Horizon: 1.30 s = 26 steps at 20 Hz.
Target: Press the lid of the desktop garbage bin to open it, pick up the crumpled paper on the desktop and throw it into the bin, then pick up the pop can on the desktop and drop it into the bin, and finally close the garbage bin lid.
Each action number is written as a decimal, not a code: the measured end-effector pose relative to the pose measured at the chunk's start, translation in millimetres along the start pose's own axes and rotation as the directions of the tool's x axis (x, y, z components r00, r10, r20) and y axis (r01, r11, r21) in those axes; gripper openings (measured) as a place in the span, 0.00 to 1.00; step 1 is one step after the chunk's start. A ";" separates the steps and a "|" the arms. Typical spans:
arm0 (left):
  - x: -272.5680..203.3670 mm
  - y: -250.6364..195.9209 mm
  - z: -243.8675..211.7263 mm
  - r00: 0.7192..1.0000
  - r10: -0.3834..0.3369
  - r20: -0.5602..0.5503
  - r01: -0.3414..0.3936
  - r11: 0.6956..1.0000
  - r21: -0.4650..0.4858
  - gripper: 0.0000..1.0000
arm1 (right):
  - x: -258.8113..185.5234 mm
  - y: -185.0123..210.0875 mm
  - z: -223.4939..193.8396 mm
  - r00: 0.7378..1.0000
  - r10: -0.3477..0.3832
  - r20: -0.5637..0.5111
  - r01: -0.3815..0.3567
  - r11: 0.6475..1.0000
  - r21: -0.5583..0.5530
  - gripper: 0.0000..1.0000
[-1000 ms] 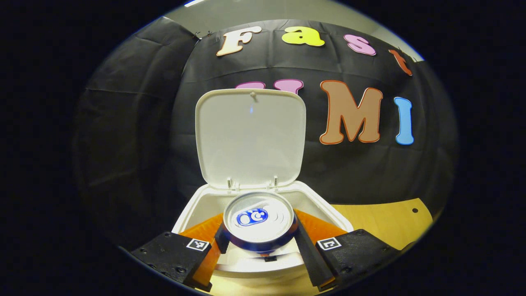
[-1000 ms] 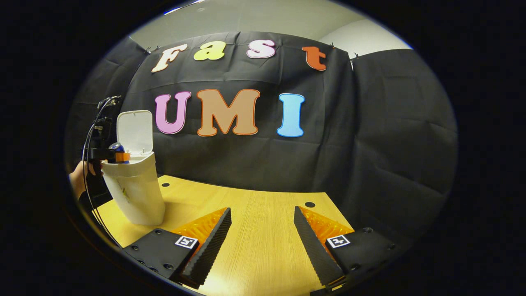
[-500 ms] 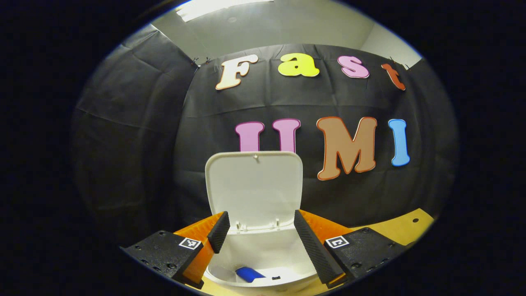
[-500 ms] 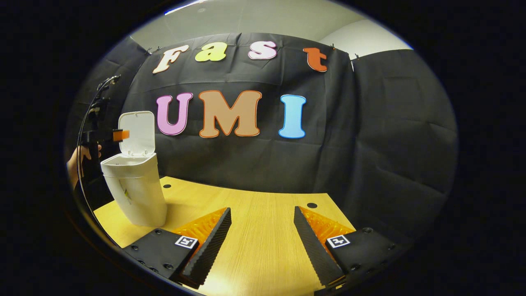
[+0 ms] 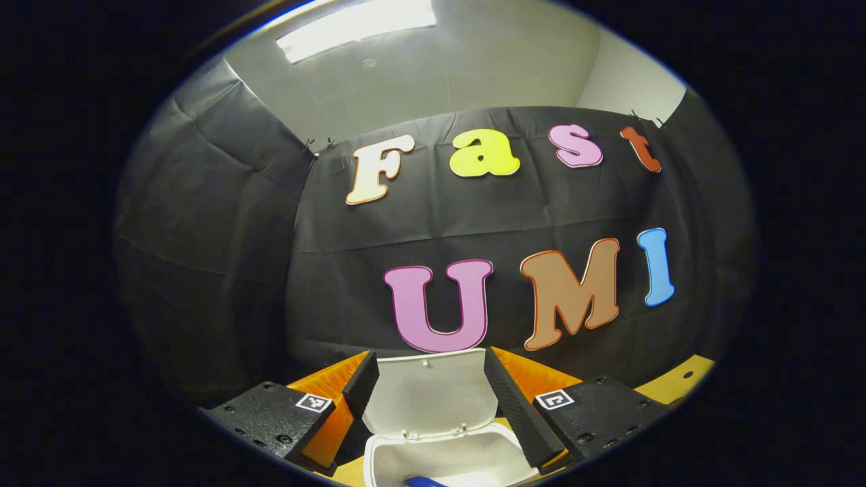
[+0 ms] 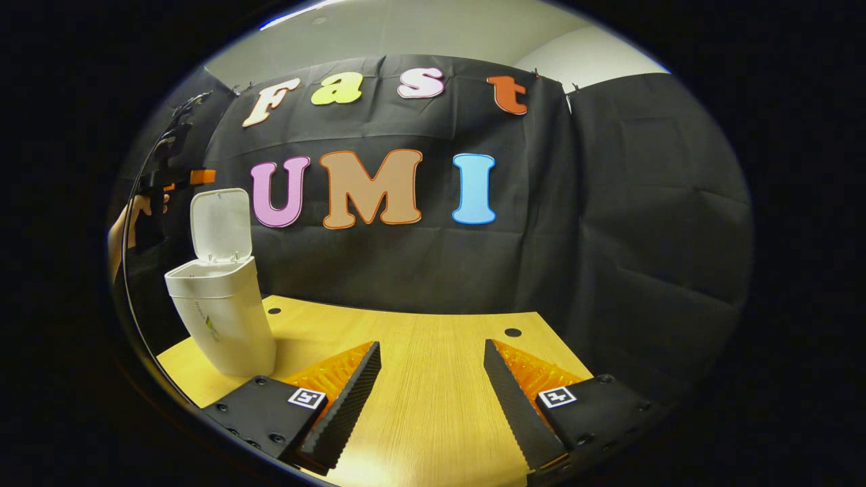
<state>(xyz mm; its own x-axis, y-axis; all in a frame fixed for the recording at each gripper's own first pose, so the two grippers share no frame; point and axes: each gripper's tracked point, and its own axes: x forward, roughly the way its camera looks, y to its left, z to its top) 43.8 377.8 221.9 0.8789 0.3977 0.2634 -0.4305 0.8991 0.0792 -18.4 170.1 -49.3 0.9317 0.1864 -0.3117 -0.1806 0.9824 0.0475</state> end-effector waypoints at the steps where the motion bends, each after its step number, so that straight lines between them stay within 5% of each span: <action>1: 4.0 0.3 4.3 1.000 -0.003 0.013 0.003 1.000 -0.007 0.92 | -1.5 -1.4 -0.7 1.000 -0.005 -0.001 0.005 1.000 0.003 0.98; 6: 34.2 -6.6 5.3 0.999 -0.030 0.013 0.030 0.999 0.015 0.94 | -9.6 -6.9 7.7 0.999 -0.035 0.025 0.034 0.999 0.015 0.98; 16: 103.4 4.0 -58.3 0.972 0.003 -0.236 -0.017 0.998 -0.057 0.99 | -7.7 -4.3 3.1 0.999 -0.051 0.007 0.051 0.999 -0.010 0.98; 26: 67.2 -2.2 -63.6 0.957 0.014 -0.289 -0.042 0.995 -0.091 0.94 | 1.5 -11.6 4.4 1.000 -0.024 0.010 0.024 1.000 0.000 0.98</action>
<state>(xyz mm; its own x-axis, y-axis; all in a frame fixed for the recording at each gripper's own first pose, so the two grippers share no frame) 116.9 414.2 178.3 0.8946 0.4462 -0.0250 -0.4467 0.8945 -0.0199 -13.5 159.0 -46.2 0.9390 0.1630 -0.3029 -0.1582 0.9866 0.0405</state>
